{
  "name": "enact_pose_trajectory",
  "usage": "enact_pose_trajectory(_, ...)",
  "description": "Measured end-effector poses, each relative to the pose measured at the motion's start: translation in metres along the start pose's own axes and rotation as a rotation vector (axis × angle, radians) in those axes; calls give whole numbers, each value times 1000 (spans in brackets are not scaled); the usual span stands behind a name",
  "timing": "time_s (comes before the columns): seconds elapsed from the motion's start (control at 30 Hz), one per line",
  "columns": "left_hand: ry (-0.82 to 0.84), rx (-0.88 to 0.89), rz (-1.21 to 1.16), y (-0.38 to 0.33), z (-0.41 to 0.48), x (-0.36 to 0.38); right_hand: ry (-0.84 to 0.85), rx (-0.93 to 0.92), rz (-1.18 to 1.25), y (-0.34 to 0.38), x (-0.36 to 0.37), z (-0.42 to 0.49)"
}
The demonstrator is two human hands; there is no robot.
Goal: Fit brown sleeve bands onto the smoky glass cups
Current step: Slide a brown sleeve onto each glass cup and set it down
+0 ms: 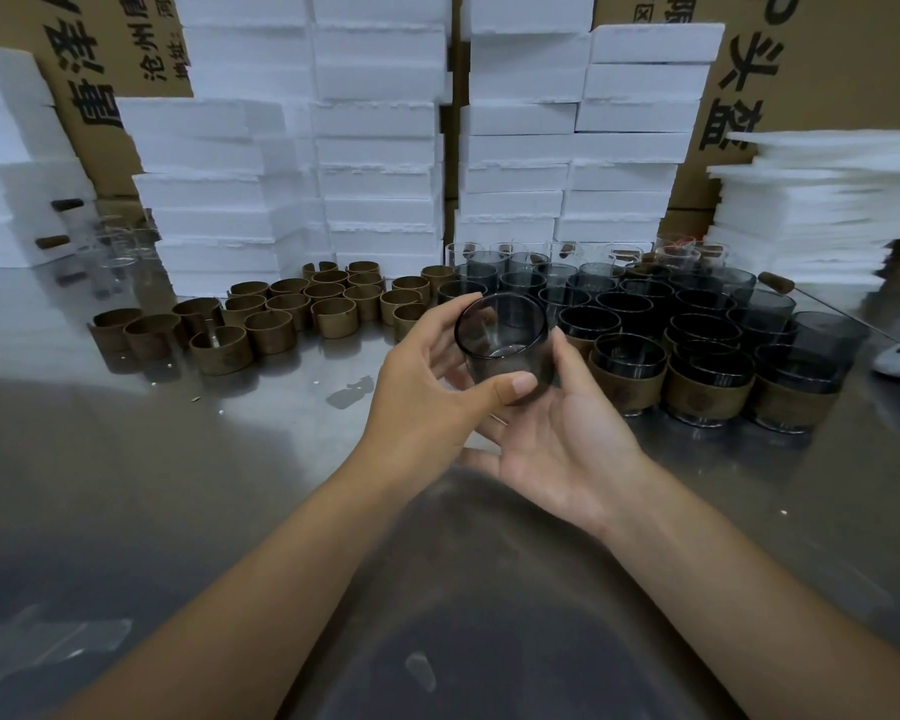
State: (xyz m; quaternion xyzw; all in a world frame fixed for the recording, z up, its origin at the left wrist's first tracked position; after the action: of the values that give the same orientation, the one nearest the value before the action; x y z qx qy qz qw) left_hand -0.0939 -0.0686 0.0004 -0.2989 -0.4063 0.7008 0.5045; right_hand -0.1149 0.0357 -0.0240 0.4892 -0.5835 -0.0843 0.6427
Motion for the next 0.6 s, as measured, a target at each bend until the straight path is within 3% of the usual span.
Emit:
enact_pose_trajectory(0.3,32,17,97,9,3,-7,-197,128,-144,-1,-12,-1)
enact_pose_trajectory(0.47,49,31,130,11,4,-7,-327,-83,-140,8,-17,3)
enact_pose_trajectory(0.6,47,40,120,12,4,-6,-326,-179,-90,13,-13,-1)
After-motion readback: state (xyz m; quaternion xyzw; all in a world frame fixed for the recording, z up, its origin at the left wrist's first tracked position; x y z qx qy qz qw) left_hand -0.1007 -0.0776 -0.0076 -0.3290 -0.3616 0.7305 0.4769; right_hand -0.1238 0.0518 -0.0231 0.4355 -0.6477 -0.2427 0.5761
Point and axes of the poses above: each hand's wrist, its own z-axis towards the middle knuckle, its own x-axis out of the palm, y = z × x, the point moved 4 cm from there along z, towards the middle knuckle, and after that the axes turned 7 degrees about -y, right-handed, at the moved point
